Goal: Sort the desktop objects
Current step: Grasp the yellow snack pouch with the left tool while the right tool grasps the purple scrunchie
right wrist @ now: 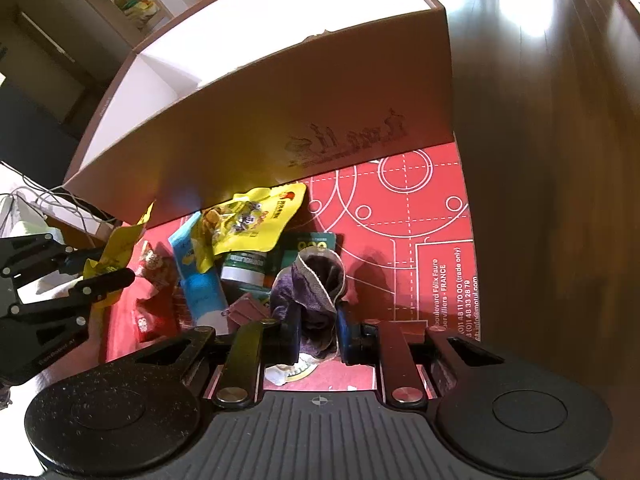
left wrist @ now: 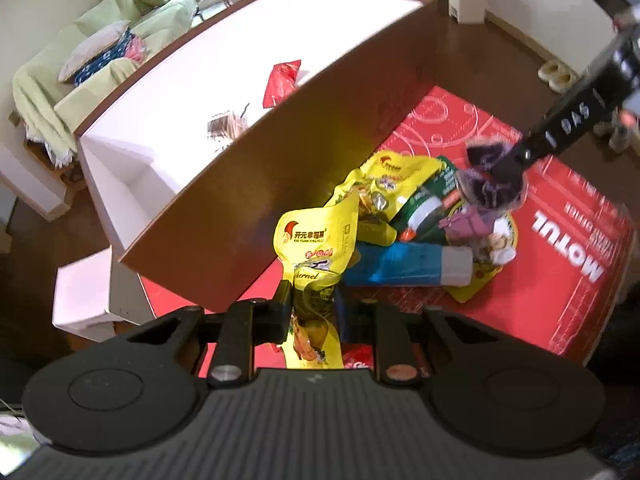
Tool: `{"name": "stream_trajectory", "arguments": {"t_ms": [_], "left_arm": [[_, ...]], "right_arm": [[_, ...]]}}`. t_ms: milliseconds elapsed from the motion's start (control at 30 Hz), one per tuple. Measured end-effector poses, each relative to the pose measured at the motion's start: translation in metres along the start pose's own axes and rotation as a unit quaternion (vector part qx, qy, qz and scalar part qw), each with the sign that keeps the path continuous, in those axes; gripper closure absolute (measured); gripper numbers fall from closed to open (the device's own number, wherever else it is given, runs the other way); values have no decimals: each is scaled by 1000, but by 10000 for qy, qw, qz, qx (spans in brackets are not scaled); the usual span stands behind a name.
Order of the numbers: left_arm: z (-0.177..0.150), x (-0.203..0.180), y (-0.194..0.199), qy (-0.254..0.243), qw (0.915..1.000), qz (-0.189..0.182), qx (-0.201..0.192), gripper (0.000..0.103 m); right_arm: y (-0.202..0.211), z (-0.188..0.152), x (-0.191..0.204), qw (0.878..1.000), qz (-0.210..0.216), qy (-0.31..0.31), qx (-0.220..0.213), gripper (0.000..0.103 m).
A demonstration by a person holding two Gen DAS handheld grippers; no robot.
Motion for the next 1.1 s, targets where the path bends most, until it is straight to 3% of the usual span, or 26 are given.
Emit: {"name": "stream_trajectory", "arguments": {"t_ms": [300, 633, 1100], "left_arm": [[11, 20, 37, 1117, 9917, -591, -237, 85], [22, 22, 53, 1310, 9902, -481, 62, 85], [43, 24, 74, 1334, 9901, -414, -125, 85]], "right_arm": [[25, 6, 11, 9994, 96, -15, -329, 86], [42, 16, 24, 9997, 50, 30, -258, 86], [67, 38, 36, 9988, 98, 381, -291, 86]]}}
Point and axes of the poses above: each gripper's, at about its wrist camera, not at the fingertips, and y roughly against the way its jaws point, x to its left, z to its top, the point moved 3 cm from there along -y, roughly the way its jaws point, and after that the axes turned 10 degrees about y, right-handed, at the moved point
